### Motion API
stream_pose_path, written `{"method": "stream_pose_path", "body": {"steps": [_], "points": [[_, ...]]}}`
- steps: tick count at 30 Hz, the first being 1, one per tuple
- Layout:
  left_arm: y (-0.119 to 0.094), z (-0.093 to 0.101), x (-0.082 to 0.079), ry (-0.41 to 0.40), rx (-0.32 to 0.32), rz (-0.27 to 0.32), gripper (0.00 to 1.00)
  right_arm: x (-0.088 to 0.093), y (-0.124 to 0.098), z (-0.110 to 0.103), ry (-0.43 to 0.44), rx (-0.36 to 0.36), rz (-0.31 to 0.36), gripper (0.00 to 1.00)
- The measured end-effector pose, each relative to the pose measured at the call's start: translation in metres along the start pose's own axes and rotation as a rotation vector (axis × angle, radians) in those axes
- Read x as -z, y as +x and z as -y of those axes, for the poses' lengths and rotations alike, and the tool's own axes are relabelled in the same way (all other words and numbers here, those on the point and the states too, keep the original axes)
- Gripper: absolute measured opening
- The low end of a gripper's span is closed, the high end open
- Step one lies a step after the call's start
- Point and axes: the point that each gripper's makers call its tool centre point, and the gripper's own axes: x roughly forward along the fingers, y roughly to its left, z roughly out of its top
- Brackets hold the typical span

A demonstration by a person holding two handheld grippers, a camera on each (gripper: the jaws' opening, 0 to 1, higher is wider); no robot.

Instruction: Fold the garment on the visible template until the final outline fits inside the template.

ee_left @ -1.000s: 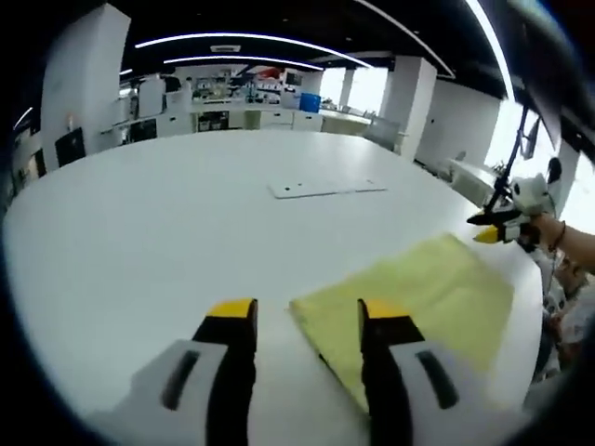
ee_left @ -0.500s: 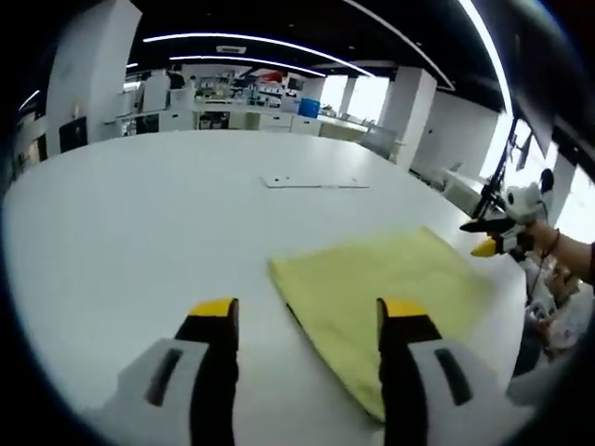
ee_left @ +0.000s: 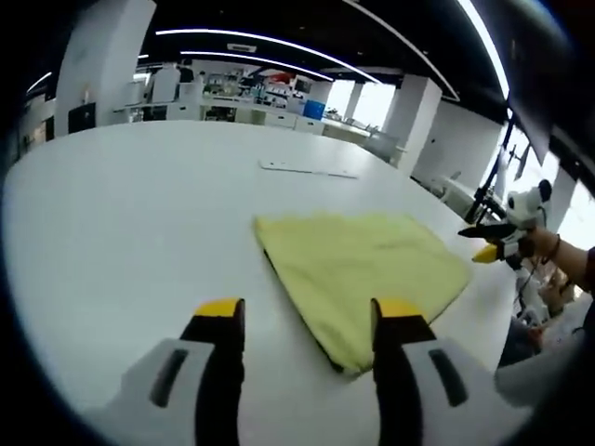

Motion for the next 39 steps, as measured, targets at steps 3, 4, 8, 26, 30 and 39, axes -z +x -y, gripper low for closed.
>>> {"method": "stream_pose_path", "body": {"steps": [3, 4, 8, 26, 30, 39], "points": [[-0.003, 0.000, 0.006, -0.003, -0.003, 0.002, 0.50, 0.007, -0.003, -0.002, 0.007, -0.001, -0.007, 0.79], [-0.005, 0.002, 0.007, -0.003, -0.005, 0.002, 0.49, 0.009, -0.005, -0.003, 0.011, -0.001, -0.006, 0.79], [-0.009, 0.007, 0.016, 0.027, 0.000, -0.016, 0.46, 0.016, -0.010, -0.008, 0.026, 0.000, -0.001, 0.76], [-0.010, 0.026, 0.048, 0.040, -0.022, -0.081, 0.25, 0.054, -0.015, -0.012, 0.094, 0.040, -0.031, 0.41], [-0.010, 0.029, 0.051, 0.039, -0.031, -0.081, 0.18, 0.058, -0.016, -0.012, 0.088, 0.053, -0.045, 0.33], [-0.010, 0.034, 0.050, 0.058, -0.029, -0.064, 0.08, 0.060, -0.016, -0.007, 0.088, 0.086, -0.037, 0.19]]}}
